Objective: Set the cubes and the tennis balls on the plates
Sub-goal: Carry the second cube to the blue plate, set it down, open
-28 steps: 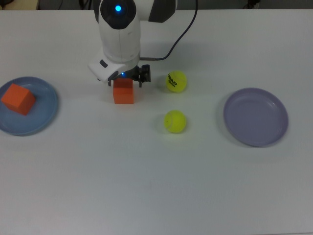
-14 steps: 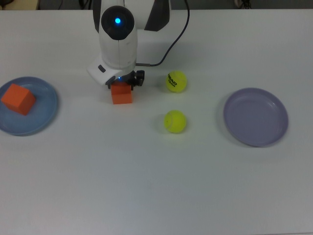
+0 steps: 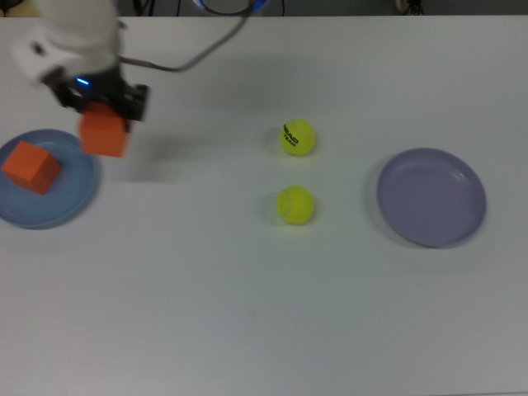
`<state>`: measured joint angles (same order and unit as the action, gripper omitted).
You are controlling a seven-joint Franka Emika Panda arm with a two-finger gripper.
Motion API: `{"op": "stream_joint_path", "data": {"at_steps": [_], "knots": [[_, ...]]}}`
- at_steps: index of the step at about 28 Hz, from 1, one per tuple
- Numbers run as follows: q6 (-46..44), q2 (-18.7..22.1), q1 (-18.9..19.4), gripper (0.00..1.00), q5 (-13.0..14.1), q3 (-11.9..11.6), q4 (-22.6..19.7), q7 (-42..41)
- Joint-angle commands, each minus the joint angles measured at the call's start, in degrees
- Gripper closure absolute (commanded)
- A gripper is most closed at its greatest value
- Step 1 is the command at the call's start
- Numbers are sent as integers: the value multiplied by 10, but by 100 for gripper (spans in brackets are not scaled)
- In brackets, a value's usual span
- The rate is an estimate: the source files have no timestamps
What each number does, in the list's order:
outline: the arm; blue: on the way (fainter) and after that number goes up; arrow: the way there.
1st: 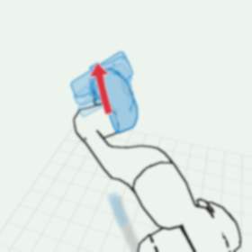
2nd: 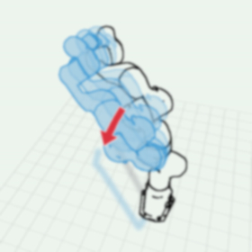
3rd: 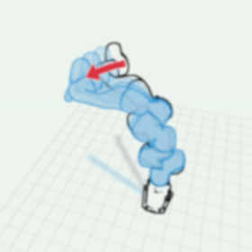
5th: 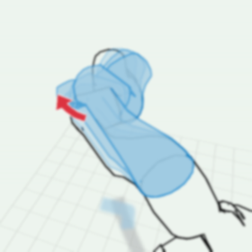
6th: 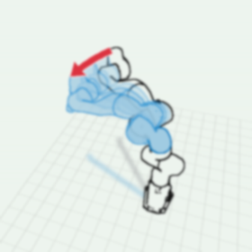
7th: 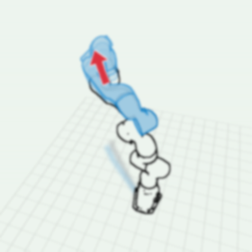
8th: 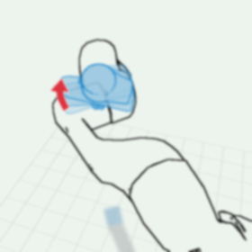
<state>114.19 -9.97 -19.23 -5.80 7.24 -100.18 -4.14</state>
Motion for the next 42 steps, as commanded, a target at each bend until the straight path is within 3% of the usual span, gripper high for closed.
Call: {"op": "stream_joint_path", "data": {"at_steps": [1, 8, 16, 19, 22, 27, 32, 36, 42], "knots": [[-16, -50, -51, 86, 23, -5, 75, -45], [-25, -114, -83, 86, 25, -17, 105, -33], [-30, -129, -84, 85, 40, -23, 106, -14], [-28, -131, -85, 82, 38, -23, 109, -16], [-27, -133, -85, 71, 33, -23, 110, -17], [-22, -147, -92, 70, 32, -24, 117, -13], [-15, -155, -93, 46, 35, -29, 125, -11], [-17, -153, -93, 0, 35, -33, 133, -12], [-22, -142, -93, 0, 35, -33, 146, -16]]}}
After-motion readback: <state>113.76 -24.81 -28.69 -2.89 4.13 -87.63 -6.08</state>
